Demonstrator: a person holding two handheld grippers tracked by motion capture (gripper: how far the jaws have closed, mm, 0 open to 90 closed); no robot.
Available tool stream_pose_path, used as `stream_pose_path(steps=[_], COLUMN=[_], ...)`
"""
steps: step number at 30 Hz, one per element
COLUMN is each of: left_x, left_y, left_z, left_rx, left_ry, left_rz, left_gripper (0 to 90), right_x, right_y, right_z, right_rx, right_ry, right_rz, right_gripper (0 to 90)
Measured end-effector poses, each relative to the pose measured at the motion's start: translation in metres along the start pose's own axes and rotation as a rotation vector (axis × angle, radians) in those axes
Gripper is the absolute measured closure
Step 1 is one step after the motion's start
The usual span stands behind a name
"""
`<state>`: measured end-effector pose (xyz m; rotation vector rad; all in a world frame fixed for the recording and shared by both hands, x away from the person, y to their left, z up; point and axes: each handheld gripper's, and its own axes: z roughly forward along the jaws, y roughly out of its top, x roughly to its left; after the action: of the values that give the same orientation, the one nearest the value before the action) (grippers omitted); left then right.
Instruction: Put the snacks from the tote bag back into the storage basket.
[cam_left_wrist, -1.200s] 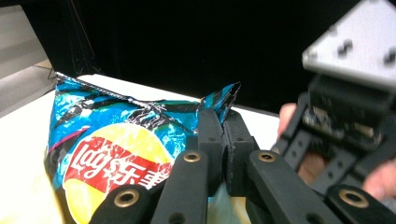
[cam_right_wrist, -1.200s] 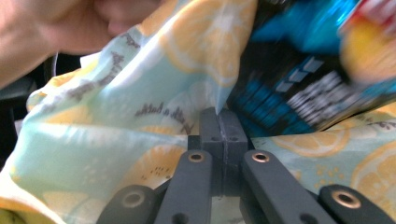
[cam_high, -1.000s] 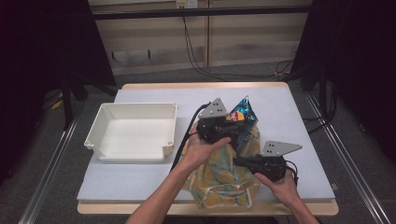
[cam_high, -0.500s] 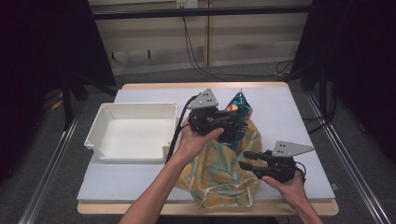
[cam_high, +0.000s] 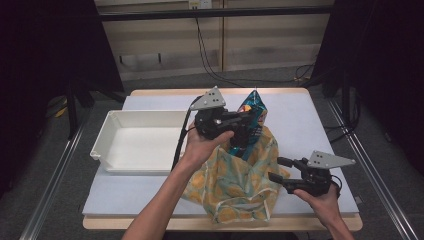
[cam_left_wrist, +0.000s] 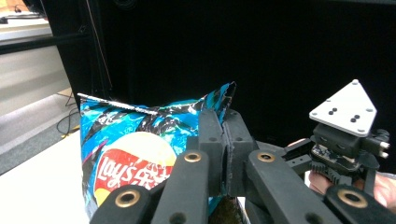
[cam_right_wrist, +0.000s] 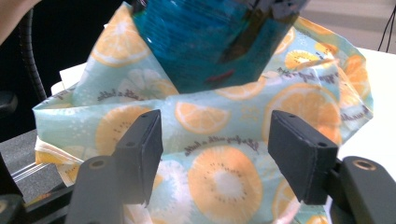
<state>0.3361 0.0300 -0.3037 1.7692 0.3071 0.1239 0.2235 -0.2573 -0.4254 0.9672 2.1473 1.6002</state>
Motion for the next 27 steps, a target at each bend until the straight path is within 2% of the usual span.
stream_pose_path(steps=[8, 13, 17, 20, 23, 27], left_x=[0.000, 0.003, 0.003, 0.002, 0.001, 0.002], left_y=[0.009, 0.010, 0.018, 0.025, 0.028, 0.029], left_z=[-0.010, -0.015, -0.019, -0.020, -0.020, -0.021], left_rx=[-0.021, -0.028, -0.018, -0.040, -0.043, -0.053], left_ry=[-0.010, -0.006, 0.004, -0.004, -0.005, -0.008], left_rz=[0.004, -0.014, 0.004, 0.010, 0.016, 0.003], left_gripper=[88.6, 88.6, 88.6, 88.7, 88.7, 88.7], right_x=[-0.002, -0.003, -0.004, -0.004, -0.004, -0.003], right_y=[-0.005, -0.005, -0.005, -0.006, -0.007, -0.006], right_z=[-0.004, -0.006, -0.008, -0.009, -0.009, -0.008], right_rx=[0.003, 0.004, 0.000, -0.005, -0.005, -0.006], right_ry=[-0.015, -0.023, -0.028, -0.028, -0.027, -0.027], right_rz=[0.013, 0.014, 0.014, 0.013, 0.009, 0.012], right_gripper=[33.5, 33.2, 32.6, 32.6, 32.6, 29.5])
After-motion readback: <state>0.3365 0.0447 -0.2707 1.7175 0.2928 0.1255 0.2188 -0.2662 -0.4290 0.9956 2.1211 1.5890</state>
